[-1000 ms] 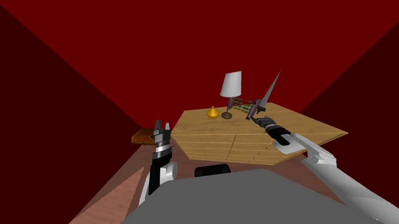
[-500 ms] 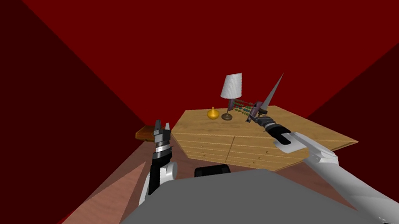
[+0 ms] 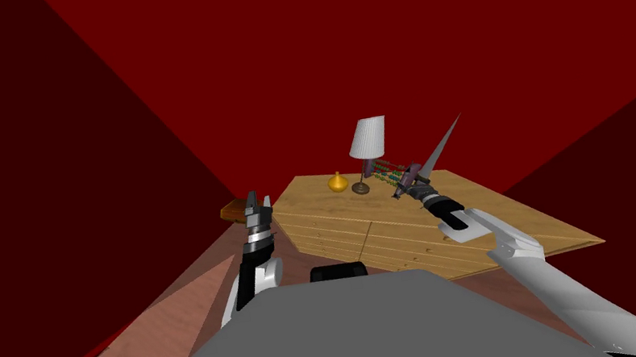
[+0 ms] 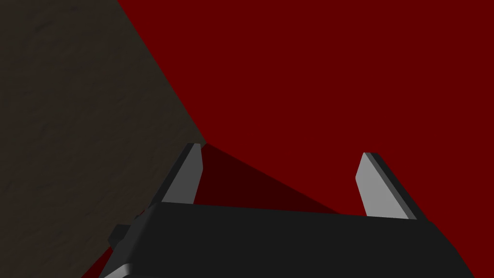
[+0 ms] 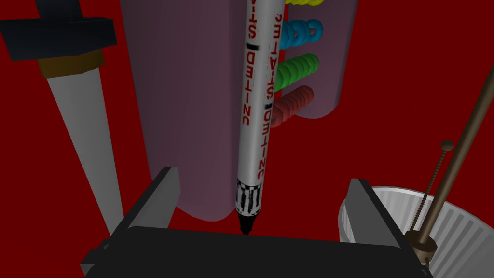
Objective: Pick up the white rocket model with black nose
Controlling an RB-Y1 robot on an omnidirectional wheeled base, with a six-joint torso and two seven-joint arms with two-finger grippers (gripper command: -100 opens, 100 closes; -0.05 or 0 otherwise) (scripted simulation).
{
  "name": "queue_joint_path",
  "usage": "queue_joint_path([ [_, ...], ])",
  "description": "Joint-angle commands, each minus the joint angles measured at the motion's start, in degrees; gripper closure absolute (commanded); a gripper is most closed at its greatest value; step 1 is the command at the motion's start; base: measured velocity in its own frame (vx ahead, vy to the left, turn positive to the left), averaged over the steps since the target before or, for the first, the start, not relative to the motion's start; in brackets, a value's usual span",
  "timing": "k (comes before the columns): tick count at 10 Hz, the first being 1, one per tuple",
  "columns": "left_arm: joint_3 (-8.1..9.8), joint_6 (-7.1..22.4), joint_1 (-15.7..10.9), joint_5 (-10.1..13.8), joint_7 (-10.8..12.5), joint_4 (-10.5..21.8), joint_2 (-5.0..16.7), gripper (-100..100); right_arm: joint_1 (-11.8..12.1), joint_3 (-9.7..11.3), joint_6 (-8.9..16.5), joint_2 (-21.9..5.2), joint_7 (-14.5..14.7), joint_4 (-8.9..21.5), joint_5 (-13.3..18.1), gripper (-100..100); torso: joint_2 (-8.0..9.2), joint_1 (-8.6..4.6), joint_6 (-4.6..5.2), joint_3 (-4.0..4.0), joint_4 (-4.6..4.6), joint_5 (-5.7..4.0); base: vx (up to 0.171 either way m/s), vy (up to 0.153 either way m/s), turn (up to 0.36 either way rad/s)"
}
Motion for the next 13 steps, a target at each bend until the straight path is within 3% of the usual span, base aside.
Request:
queue_joint_path([
  [1,0.0,0.0,0.0,0.0,0.0,0.0,0.0,0,0.0,0.0,0.0,0.0,0.0,0.0,0.0,-100,0.0,0.0,0.0,0.0,0.0,0.0,0.0,0.0,0.0],
  [2,0.0,0.0,0.0,0.0,0.0,0.0,0.0,0,0.0,0.0,0.0,0.0,0.0,0.0,0.0,100,0.04,0.07,0.0,0.03,0.01,0.02,0.0,0.0,0.0],
  [6,0.0,0.0,0.0,0.0,0.0,0.0,0.0,0,0.0,0.0,0.0,0.0,0.0,0.0,0.0,100,0.08,0.11,0.0,0.05,0.02,0.03,0.0,0.0,0.0],
  [8,0.0,0.0,0.0,0.0,0.0,0.0,0.0,0,-0.94,-0.43,0.66,0.67,0.42,1.34,-0.52,-100,0.08,0.11,0.0,0.05,0.02,0.03,-0.041,0.053,-0.058],
  [13,-0.02,0.0,-0.01,0.0,0.0,0.0,-0.02,0,-4.7,-2.85,3.36,2.78,1.97,6.02,-1.9,-100,0.31,0.92,0.02,0.18,0.07,0.21,-0.076,0.2,-0.097],
])
